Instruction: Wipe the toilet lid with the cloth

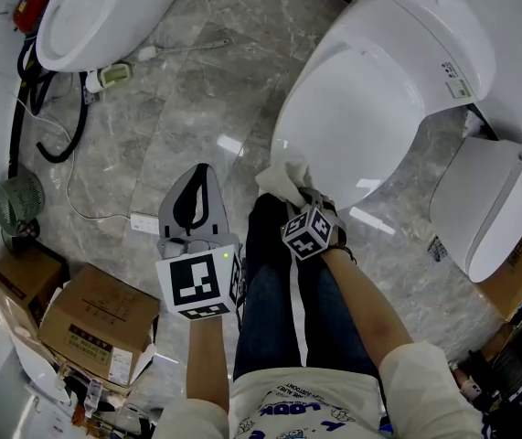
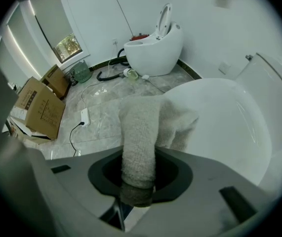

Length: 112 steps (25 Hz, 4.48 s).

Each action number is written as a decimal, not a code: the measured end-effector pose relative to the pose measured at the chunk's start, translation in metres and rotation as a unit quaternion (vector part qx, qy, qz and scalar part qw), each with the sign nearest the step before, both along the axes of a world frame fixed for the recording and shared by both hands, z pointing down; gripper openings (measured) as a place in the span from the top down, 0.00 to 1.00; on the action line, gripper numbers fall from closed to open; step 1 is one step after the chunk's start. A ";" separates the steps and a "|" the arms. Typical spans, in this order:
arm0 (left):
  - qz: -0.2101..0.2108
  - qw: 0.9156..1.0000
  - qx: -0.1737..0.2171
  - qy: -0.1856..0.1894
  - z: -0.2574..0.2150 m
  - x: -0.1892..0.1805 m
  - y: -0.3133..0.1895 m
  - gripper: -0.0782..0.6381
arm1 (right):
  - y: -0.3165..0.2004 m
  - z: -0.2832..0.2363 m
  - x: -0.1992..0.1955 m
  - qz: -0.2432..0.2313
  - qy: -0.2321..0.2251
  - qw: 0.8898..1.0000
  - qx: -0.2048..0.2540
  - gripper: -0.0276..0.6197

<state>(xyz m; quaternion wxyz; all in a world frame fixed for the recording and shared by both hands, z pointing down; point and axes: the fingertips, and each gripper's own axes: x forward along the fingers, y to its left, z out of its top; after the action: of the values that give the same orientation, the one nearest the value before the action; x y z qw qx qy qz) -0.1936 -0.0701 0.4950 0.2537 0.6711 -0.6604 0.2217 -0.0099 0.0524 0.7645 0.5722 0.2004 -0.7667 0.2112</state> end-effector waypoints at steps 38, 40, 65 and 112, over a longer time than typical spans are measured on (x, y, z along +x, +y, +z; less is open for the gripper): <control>0.057 0.998 -0.009 -0.003 0.000 0.076 -0.086 0.88 | -0.300 -0.031 0.217 0.273 0.008 0.957 0.094 0.81; 0.060 0.998 -0.011 -0.003 0.002 0.079 -0.086 0.88 | -0.301 -0.025 0.215 0.265 0.014 0.960 0.085 0.81; 0.064 0.998 -0.008 -0.002 -0.001 0.083 -0.063 0.88 | -0.208 -0.020 0.177 0.208 -0.014 0.976 0.061 0.81; 0.066 0.998 -0.001 0.003 -0.007 0.081 -0.031 0.88 | -0.053 -0.069 0.097 0.190 -0.131 0.971 0.061 0.81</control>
<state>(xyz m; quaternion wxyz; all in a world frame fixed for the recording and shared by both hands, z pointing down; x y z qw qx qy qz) -0.1127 -0.1013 0.4878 0.2411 0.7137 -0.6137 0.2365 0.0874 -0.0004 0.6951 0.4035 0.3471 -0.7942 0.2933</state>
